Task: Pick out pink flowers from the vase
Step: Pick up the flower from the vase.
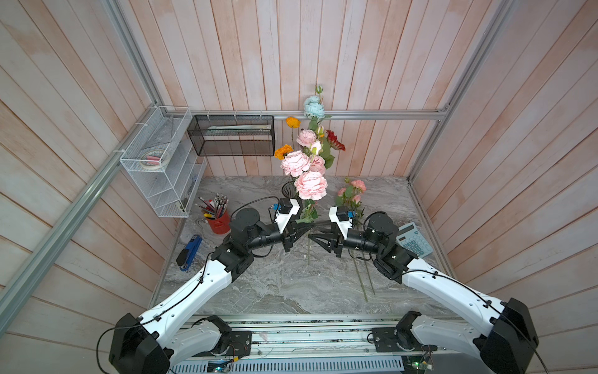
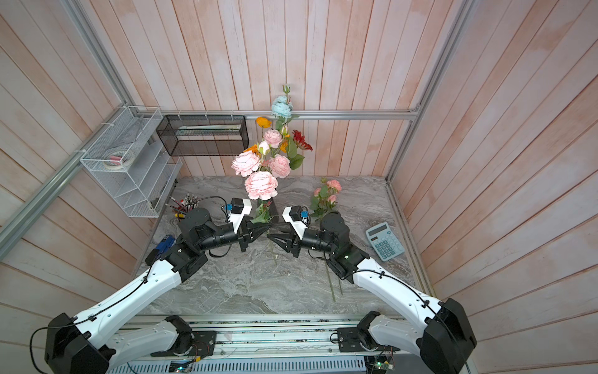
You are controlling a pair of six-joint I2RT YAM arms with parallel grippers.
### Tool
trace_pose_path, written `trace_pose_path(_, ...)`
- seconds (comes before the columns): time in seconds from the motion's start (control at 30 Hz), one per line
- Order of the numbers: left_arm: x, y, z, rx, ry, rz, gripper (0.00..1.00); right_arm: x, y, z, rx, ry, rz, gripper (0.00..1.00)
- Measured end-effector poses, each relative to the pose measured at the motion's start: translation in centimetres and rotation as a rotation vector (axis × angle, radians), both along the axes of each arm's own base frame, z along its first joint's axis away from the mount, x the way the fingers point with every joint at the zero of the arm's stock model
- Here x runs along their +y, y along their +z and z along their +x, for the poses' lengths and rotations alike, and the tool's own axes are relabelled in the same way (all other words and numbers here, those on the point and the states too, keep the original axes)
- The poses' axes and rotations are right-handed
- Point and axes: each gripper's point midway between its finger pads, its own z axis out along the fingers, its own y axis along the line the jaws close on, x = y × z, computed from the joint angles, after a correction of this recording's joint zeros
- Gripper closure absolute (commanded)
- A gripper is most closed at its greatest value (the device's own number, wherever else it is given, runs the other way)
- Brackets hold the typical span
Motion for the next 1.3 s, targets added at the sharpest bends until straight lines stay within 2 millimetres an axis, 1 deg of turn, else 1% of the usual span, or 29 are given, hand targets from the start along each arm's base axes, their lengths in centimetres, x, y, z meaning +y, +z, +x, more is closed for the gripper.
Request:
trace_pose_path(0.07, 0.0, 0.1, 0.0, -0.001, -0.001, -0.003, 1.0, 0.1, -0.4, 0.2, 0.007, 0.0, -0.007, 0.64)
trace_pose_path(0.1, -0.1, 0.1, 0.0, -0.002, -0.002, -0.004, 1.0, 0.2, -0.6, 0.2, 0.012, 0.001, -0.01, 0.68)
trace_pose_path(0.17, -0.2, 0.1, 0.0, -0.005, -0.004, -0.006, 1.0, 0.3, -0.9, 0.3, 0.022, 0.004, -0.017, 0.78)
trace_pose_path(0.27, -0.3, 0.1, 0.0, -0.006, -0.003, -0.007, 1.0, 0.6, -1.2, 0.2, 0.031, 0.019, -0.022, 0.97)
trace_pose_path(0.3, -0.3, 0.0, 0.2, -0.002, 0.001, -0.007, 1.0, 0.7, -1.2, 0.1, 0.027, 0.026, -0.022, 1.0)
trace_pose_path(0.4, -0.3, 0.0, 0.3, 0.004, 0.006, -0.008, 1.0, 0.7, -1.2, 0.0, 0.025, 0.031, -0.024, 1.0)
trace_pose_path(0.43, -0.2, -0.1, 0.3, 0.004, 0.009, -0.007, 0.93, 0.7, -1.2, 0.0, 0.025, 0.031, -0.024, 1.0)
trace_pose_path(0.47, -0.2, -0.1, 0.3, 0.004, 0.01, -0.007, 0.82, 0.7, -1.2, 0.0, 0.024, 0.032, -0.024, 1.0)
trace_pose_path(0.57, -0.2, -0.2, 0.4, 0.005, 0.018, -0.009, 0.55, 0.8, -1.2, 0.1, 0.026, 0.026, -0.025, 1.0)
trace_pose_path(0.6, -0.1, -0.2, 0.3, -0.001, 0.02, -0.008, 0.44, 0.7, -1.3, 0.2, 0.027, 0.017, -0.027, 1.0)
trace_pose_path(0.67, 0.1, -0.4, 0.1, -0.006, 0.022, -0.007, 0.18, 0.5, -1.3, 0.5, 0.03, -0.006, -0.032, 1.0)
trace_pose_path(0.7, 0.2, -0.6, -0.1, -0.014, 0.023, -0.005, 0.0, 0.3, -1.4, 0.6, 0.034, -0.022, -0.037, 1.0)
trace_pose_path(0.8, 0.5, -1.3, -0.5, -0.023, 0.026, 0.009, 0.0, -0.2, -1.2, 1.0, 0.039, -0.065, -0.048, 1.0)
trace_pose_path(0.9, 0.5, -2.5, -0.4, -0.037, 0.047, 0.046, 0.0, -0.9, -0.7, 1.4, 0.041, -0.118, -0.055, 1.0)
trace_pose_path(1.03, -0.6, -5.1, -0.6, -0.075, 0.085, 0.139, 0.0, -2.8, 0.1, 2.6, 0.053, -0.235, -0.065, 1.0)
trace_pose_path(1.1, -1.5, -6.5, -0.8, -0.101, 0.105, 0.196, 0.0, -4.5, 0.2, 3.8, 0.075, -0.312, -0.069, 1.0)
trace_pose_path(1.13, -1.9, -7.2, -0.8, -0.116, 0.115, 0.225, 0.0, -5.8, 0.3, 4.6, 0.09, -0.361, -0.069, 1.0)
trace_pose_path(1.2, -2.6, -8.5, -0.7, -0.136, 0.136, 0.28, 0.0, -8.6, 0.3, 6.2, 0.127, -0.458, -0.062, 1.0)
trace_pose_path(1.3, -2.8, -10.5, 0.1, -0.145, 0.182, 0.352, 0.0, -14.1, 0.0, 8.6, 0.196, -0.635, -0.051, 1.0)
